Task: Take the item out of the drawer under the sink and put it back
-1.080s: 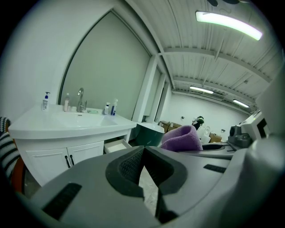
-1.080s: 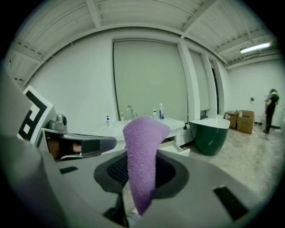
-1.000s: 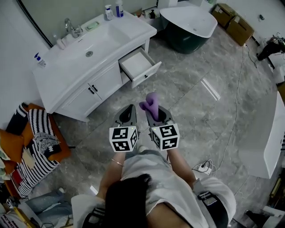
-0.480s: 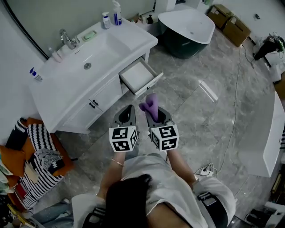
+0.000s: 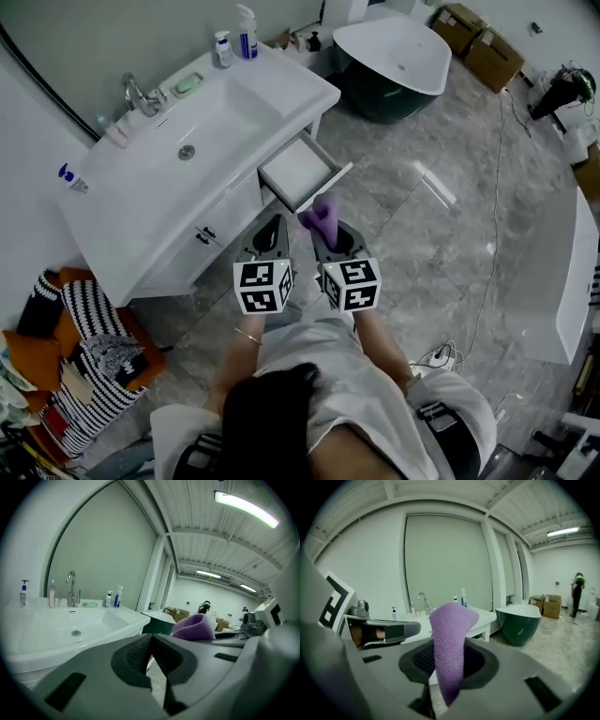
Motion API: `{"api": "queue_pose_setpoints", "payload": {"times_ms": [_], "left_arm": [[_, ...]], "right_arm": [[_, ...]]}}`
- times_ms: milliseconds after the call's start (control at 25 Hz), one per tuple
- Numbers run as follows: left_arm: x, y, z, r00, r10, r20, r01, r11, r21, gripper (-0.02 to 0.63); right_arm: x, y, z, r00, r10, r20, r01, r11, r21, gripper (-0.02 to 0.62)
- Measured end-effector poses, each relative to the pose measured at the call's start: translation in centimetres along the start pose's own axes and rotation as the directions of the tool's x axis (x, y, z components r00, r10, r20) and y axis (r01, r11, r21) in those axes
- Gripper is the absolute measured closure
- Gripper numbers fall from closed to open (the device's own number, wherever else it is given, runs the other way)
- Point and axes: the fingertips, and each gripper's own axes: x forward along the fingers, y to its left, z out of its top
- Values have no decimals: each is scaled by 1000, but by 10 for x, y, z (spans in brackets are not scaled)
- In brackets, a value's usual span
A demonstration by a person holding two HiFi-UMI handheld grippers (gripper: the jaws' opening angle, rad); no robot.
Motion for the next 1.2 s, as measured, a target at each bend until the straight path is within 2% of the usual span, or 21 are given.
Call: {"api": "queue_pose_setpoints", "payload": {"times_ms": [280,800,1200], "left_arm": [[19,34,10,1000,-2,-12,2,1000,-17,603],[39,35,12,998,-55,-37,55,998,-4,603],[72,48,3,997,-7,-73,5,1000,-26,603]], "right_arm": [[28,3,9,999,-34,0,34,999,34,486],[45,-14,9,996,-84,-21,85,994,68,486],[79,-46,10,996,-81,-42,84,994,76,485]]}}
